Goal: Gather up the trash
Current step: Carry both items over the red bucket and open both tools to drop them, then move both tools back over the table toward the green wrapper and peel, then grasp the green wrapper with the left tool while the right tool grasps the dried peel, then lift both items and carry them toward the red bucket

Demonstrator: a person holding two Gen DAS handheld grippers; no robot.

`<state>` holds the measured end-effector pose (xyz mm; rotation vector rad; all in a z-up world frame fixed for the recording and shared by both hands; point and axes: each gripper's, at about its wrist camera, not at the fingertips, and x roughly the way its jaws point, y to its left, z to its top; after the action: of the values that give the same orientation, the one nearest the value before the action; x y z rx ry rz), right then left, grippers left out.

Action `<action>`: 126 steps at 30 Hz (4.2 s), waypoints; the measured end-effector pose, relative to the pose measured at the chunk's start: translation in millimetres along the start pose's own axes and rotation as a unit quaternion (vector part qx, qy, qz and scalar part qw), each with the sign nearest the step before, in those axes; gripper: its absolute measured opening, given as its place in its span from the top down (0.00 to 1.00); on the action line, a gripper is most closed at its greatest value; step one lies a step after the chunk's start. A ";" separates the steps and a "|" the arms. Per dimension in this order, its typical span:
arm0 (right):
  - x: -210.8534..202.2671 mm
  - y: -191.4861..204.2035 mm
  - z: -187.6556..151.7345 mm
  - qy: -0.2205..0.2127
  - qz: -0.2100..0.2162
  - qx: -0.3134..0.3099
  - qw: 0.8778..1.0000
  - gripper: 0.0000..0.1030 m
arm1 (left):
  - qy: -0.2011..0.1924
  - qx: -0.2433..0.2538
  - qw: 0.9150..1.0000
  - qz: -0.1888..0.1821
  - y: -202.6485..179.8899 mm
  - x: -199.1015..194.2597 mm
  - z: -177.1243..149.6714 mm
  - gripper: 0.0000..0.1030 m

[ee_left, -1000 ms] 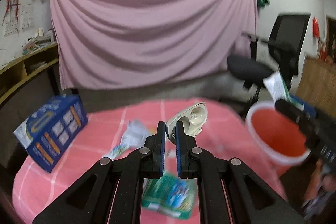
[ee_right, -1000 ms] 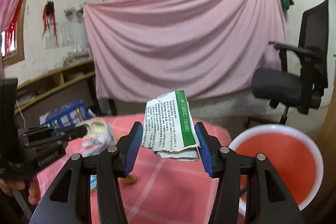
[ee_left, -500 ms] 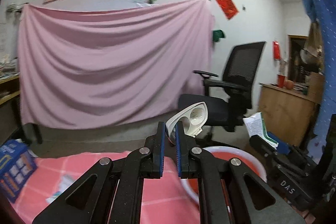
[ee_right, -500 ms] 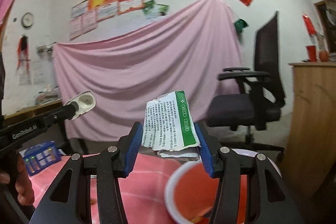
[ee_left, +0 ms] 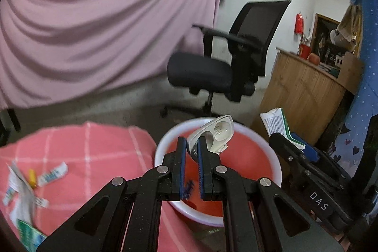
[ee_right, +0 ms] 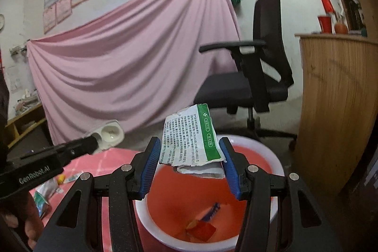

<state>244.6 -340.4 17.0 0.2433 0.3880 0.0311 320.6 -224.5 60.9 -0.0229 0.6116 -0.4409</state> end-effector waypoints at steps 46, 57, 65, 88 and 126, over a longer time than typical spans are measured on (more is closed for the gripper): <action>-65.4 149.7 -2.1 -0.151 0.149 -0.116 0.970 0.00 | -0.219 -0.070 0.955 0.190 148.0 -203.6 -101.8 0.01; -39.0 204.9 -35.6 -0.075 0.179 -0.210 0.958 0.00 | -0.174 -0.088 0.956 0.218 185.1 -213.9 -147.0 0.01; -2.1 220.7 -58.4 0.042 0.167 -0.250 0.953 0.00 | -0.094 -0.121 0.966 0.211 200.2 -187.9 -151.5 0.01; 56.2 216.1 -84.0 0.258 0.203 -0.225 0.918 0.32 | 0.080 -0.079 0.989 0.099 189.2 -128.7 -154.1 0.56; -4.0 195.4 -42.3 0.054 0.217 -0.177 0.958 0.72 | -0.085 -0.070 0.986 0.126 142.6 -166.5 -121.1 0.87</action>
<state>228.1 -141.4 27.5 -0.0325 0.4247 0.5441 187.6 -14.3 31.8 -0.1138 0.4693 -0.1484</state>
